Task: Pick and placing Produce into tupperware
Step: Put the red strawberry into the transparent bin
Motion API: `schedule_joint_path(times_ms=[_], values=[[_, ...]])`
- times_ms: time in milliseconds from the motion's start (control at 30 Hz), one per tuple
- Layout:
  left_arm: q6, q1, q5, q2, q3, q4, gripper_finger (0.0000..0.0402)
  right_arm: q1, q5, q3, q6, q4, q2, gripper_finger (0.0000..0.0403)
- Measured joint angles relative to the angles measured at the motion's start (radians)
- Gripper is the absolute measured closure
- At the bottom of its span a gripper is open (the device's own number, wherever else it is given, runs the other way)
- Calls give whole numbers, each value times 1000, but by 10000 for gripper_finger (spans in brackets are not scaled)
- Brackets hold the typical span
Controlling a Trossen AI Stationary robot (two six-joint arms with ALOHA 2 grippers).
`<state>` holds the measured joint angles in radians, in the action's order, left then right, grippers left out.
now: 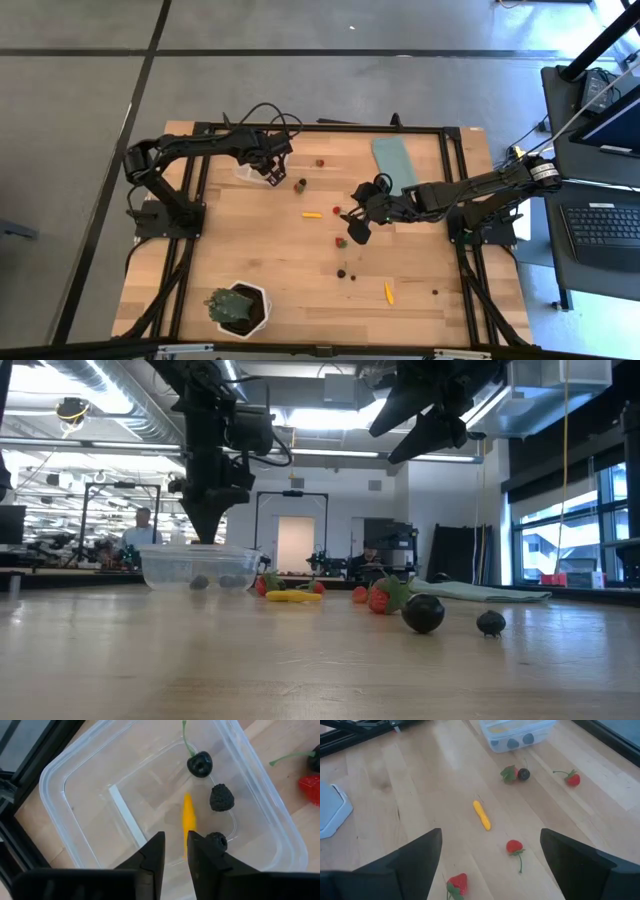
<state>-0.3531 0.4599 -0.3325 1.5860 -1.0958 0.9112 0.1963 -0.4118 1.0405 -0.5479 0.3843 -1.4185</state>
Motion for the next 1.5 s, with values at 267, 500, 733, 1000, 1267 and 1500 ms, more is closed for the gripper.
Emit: schedule_joint_path(times_ms=[267,500,733,1000,1267,1500], values=[[65,-27,95,-16,0,-53,293,0,0,0,2,0,0,64],[72,-106,171,-16,-1,-220,229,0,1,0,3,0,0,64],[91,-158,179,-14,-1,-280,211,0,1,0,4,2,0,64],[122,-161,209,-14,-1,-302,217,0,1,0,2,1,0,64],[101,-161,232,-2,-1,-354,217,0,1,0,-1,1,0,64],[100,-161,220,-2,-1,-354,217,0,1,0,-20,1,0,64]])
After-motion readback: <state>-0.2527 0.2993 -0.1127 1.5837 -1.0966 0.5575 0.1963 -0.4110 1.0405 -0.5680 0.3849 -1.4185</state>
